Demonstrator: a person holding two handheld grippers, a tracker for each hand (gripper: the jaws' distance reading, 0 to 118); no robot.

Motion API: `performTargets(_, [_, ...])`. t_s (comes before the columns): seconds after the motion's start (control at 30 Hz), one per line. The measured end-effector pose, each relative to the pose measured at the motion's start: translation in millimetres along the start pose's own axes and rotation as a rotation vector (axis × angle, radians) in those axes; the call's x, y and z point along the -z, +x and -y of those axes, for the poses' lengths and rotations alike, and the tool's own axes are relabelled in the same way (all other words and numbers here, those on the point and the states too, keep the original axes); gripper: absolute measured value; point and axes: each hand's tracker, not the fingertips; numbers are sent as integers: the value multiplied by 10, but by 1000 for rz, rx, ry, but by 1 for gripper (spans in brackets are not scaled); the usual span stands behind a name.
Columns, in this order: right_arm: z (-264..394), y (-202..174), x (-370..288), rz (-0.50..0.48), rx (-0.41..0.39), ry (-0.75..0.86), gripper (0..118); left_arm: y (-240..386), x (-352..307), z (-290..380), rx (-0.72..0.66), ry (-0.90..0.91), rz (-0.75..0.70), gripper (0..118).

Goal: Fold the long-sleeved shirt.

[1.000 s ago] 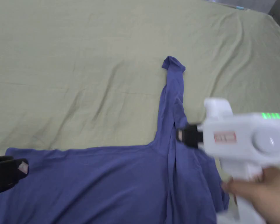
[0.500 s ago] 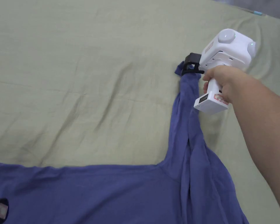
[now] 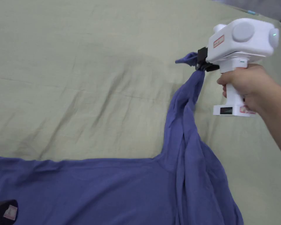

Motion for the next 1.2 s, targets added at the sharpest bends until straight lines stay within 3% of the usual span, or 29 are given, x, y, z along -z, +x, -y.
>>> performTargets(0.23, [1023, -256, -1687, -111, -52, 38, 7, 92, -262, 173, 1, 13, 41, 0])
performTargets(0.47, [2672, -432, -2529, -131, 38, -31, 7, 100, -526, 414, -3, 41, 50, 0])
performTargets(0.63, [3722, -513, -2441, -110, 139, -191, 7, 60, -579, 643, 10, 25, 44, 0])
performTargets(0.67, [3881, -537, -2350, -91, 120, -225, 7, 47, -570, 695, 7, 19, 44, 0])
performTargets(0.83, [4513, -587, -1899, -39, 195, -333, 7, 0, -473, 935, -10, -30, 43, 0])
performTargets(1.03, [4476, -614, -1793, -52, 117, -336, 7, -11, -379, 1063, -3, -85, 29, 0])
performTargets(1.1, [4369, -570, -1843, -71, 81, -371, 26, -15, -376, 1046, -7, -88, 30, 0])
performTargets(1.13, [4290, -535, -1957, -82, 106, -366, 50, -13, -390, 1023, -13, -89, 33, 0])
performTargets(1.17, [4212, -527, -2101, -86, 125, -358, 102, -6, -421, 998, -15, -82, 37, 0])
performTargets(1.2, [4168, -525, -2258, -71, 118, -328, 118, 7, -467, 973, -10, -68, 42, 0])
